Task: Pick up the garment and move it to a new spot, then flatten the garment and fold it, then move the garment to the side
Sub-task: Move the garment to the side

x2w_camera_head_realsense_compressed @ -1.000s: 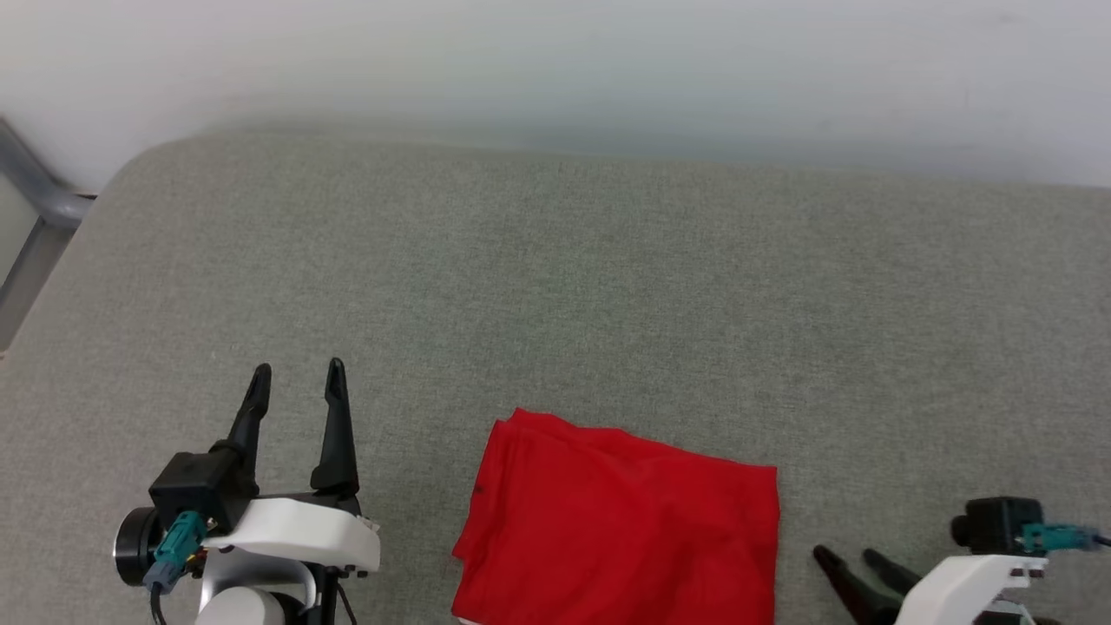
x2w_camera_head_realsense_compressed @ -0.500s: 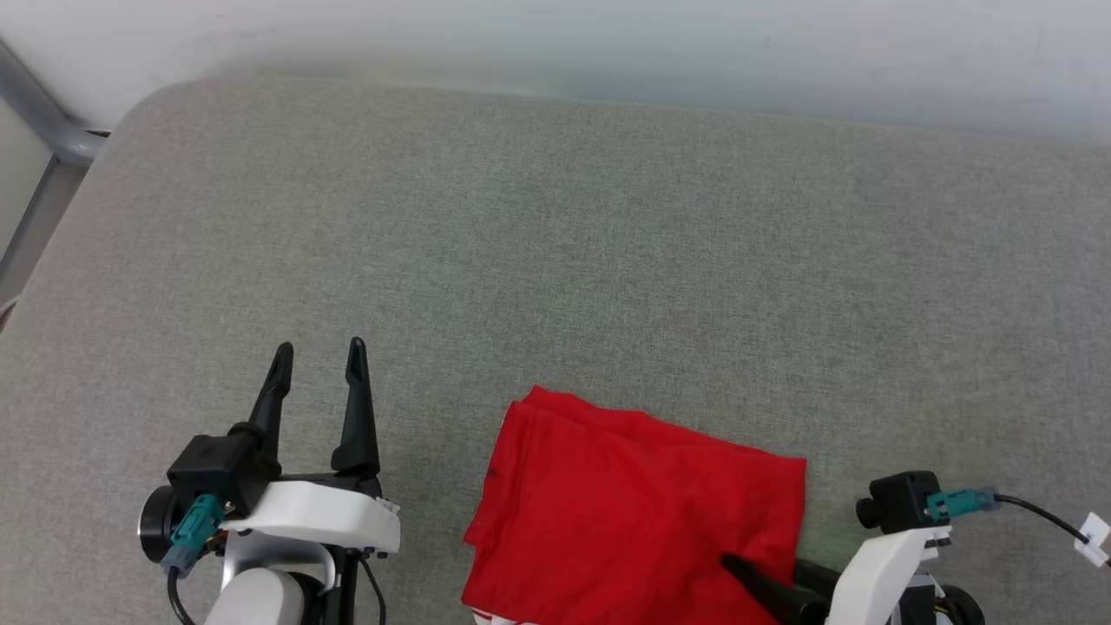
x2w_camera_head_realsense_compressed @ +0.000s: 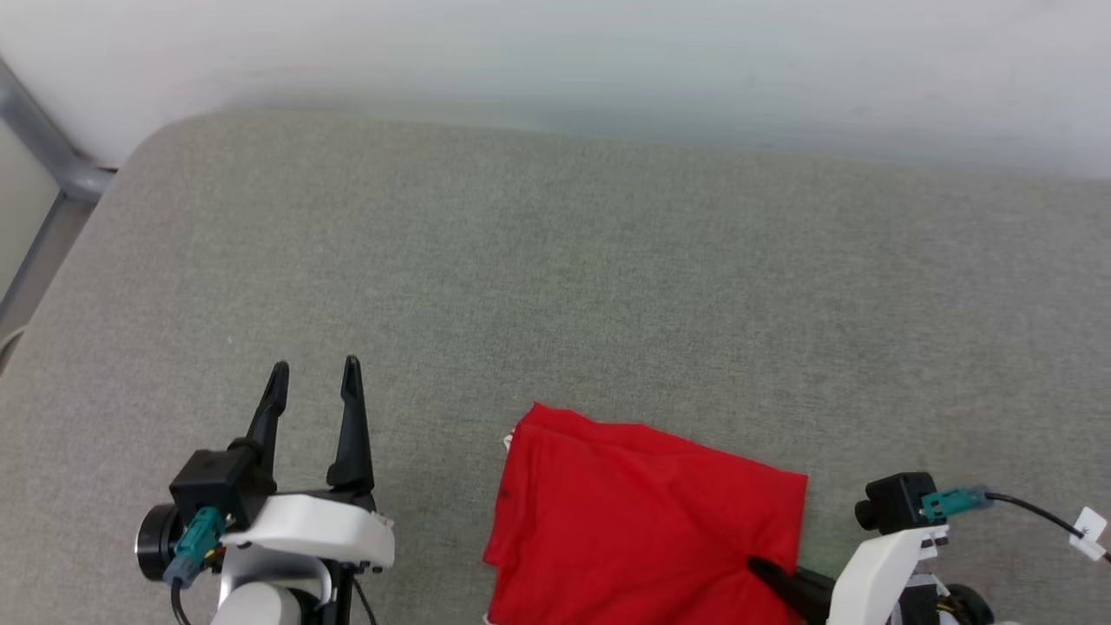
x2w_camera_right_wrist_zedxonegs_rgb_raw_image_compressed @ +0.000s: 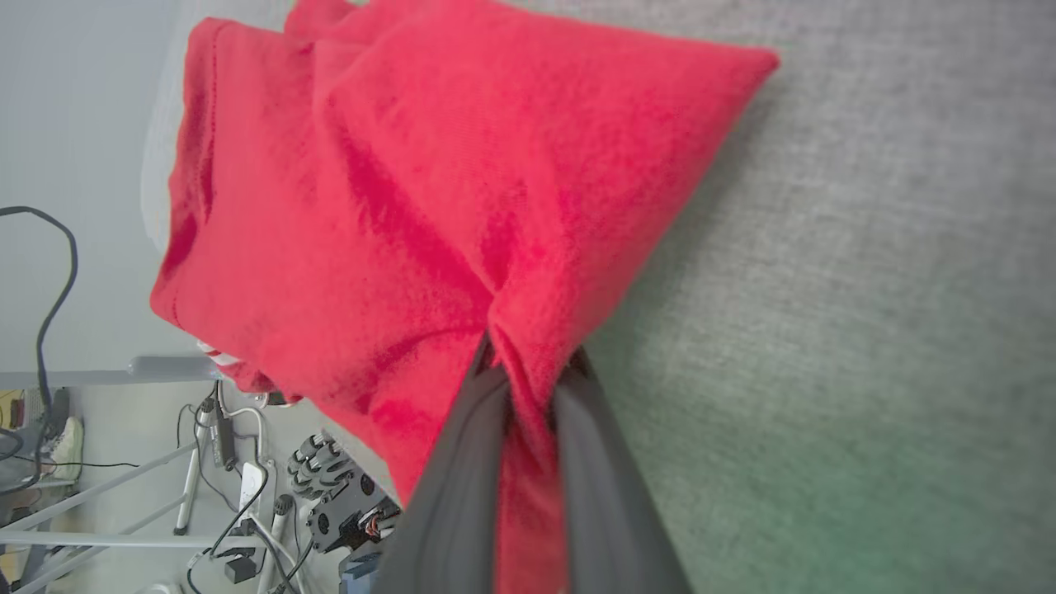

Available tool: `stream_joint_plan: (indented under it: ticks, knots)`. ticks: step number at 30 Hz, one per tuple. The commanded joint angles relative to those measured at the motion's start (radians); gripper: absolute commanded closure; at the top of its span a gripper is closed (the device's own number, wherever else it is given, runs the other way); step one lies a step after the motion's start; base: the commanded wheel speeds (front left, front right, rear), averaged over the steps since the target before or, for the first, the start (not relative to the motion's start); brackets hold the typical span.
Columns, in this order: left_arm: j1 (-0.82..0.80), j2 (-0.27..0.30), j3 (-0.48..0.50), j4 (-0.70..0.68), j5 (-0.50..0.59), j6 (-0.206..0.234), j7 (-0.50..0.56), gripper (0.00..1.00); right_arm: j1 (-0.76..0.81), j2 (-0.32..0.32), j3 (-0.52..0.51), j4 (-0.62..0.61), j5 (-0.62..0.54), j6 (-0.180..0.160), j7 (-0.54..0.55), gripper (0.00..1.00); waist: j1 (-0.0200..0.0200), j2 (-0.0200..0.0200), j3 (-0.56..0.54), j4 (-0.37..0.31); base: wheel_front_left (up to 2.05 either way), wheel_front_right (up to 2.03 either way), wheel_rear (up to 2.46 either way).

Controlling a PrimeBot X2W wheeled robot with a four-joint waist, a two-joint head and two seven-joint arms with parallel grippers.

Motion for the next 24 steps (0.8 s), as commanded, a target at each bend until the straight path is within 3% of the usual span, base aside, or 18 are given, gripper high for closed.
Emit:
stream_joint_plan:
  ticks: [1,11,17,24]
  knots:
    - [0.018,-0.002,0.006,0.001,0.010,-0.005,-0.002,0.00,-0.010,-0.018,-0.009,-0.011,-0.015,-0.002,-0.002,1.00,-0.0001,0.0000,-0.033,-0.023,0.00,0.00,0.00]
    - [0.062,-0.007,0.013,-0.035,0.020,-0.015,-0.002,0.00,0.017,-0.091,-0.067,-0.013,-0.091,-0.001,0.065,1.00,-0.0001,0.0000,-0.072,-0.189,0.00,0.00,0.00]
    - [0.021,-0.005,0.006,-0.062,0.029,-0.024,-0.002,0.00,-0.061,-0.146,-0.071,-0.010,-0.127,-0.001,0.090,1.00,-0.0001,0.0000,-0.005,-0.297,0.00,0.00,0.00]
    - [-0.071,0.019,-0.020,-0.105,0.057,-0.040,0.010,0.00,-0.260,-0.226,-0.050,0.039,-0.146,-0.001,0.034,1.00,-0.0001,0.0000,0.146,-0.407,0.00,0.00,0.00]
